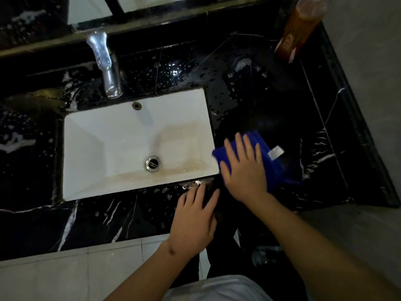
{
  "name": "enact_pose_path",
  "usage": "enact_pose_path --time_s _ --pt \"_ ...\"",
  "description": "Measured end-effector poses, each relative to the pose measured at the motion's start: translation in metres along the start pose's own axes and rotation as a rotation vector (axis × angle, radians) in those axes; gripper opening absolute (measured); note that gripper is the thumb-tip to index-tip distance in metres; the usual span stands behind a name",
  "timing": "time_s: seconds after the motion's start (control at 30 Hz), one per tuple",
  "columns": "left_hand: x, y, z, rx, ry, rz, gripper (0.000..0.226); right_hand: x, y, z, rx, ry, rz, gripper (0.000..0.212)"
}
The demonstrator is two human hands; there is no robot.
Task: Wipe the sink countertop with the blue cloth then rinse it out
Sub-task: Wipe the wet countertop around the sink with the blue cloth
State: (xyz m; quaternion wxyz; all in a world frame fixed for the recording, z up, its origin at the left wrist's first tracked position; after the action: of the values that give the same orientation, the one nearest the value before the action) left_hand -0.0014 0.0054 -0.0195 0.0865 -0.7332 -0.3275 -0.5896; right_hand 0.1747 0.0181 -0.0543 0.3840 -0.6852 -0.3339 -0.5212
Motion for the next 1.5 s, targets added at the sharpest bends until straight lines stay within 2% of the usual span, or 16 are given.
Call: enact_pose_path --time_s 0.13,0.23,0.33,0.43,0.53,0.63,0.8,0.9,1.0,1.07,1.17,1.27,1.33,1.5 --pt "0.004 -0.004 0.0 0.009 0.018 -0.061 0.065 -0.009 0.019 -0.062 0.069 -0.083 -0.02 0.066" --pt "0.025 -0.024 0.038 0.045 0.136 -0.13 0.066 -0.007 0.05 -0.059 -0.012 -0.058 -0.014 0.065" --pt "0.059 -0.059 0.118 0.031 0.229 -0.082 0.069 0.002 0.073 -0.023 -0.134 0.006 -0.01 0.063" --pt "0.098 -0.104 0.196 0.065 0.215 -0.003 0.068 0.013 0.089 0.013 -0.273 0.052 0.075 0.066" --pt "0.117 -0.149 0.243 0.107 0.117 0.142 0.073 0.015 0.091 0.032 -0.313 0.06 0.132 0.066" --pt "0.111 -0.173 0.258 0.083 0.027 0.215 0.079 0.014 0.09 0.044 -0.297 0.059 0.093 0.062" --pt "0.1 -0.175 0.261 0.07 0.149 0.259 0.078 0.025 0.094 0.089 -0.372 0.094 0.088 0.062" --pt "0.084 -0.176 0.261 0.073 0.172 0.321 0.084 0.037 0.096 0.129 -0.501 0.134 0.076 0.057" --pt "0.071 -0.176 0.261 0.078 0.185 0.359 0.091 0.04 0.081 0.167 -0.619 0.104 0.062 0.062" --pt "0.068 -0.174 0.26 0.082 0.187 0.346 0.092 0.037 0.059 0.183 -0.6 0.072 0.057 0.066" --pt "0.066 -0.172 0.26 0.115 0.177 0.31 0.092 0.029 0.023 0.184 -0.442 0.07 0.031 0.069" --pt "0.067 -0.175 0.259 0.113 0.152 0.303 0.094 0.019 0.009 0.146 -0.244 0.039 0.037 0.069" --pt "0.066 -0.179 0.257 0.086 0.145 0.303 0.094 0.012 0.026 0.112 -0.18 0.012 0.014 0.066" --pt "0.065 -0.185 0.256 0.046 0.158 0.262 0.088 0.02 0.09 0.093 -0.318 0.005 -0.042 0.062"
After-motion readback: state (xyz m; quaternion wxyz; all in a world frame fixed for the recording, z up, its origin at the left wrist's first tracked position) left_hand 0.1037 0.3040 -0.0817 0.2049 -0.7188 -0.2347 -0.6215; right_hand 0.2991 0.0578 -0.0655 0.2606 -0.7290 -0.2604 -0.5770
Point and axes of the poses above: each hand's wrist, its own z-axis towards the middle knuckle, its own x-axis out of the back of the hand, y = z × x, the point moved 5 cm from there along z, towards the middle knuckle, and after that the axes turned 6 degrees about -x, right-handed, at the moved point
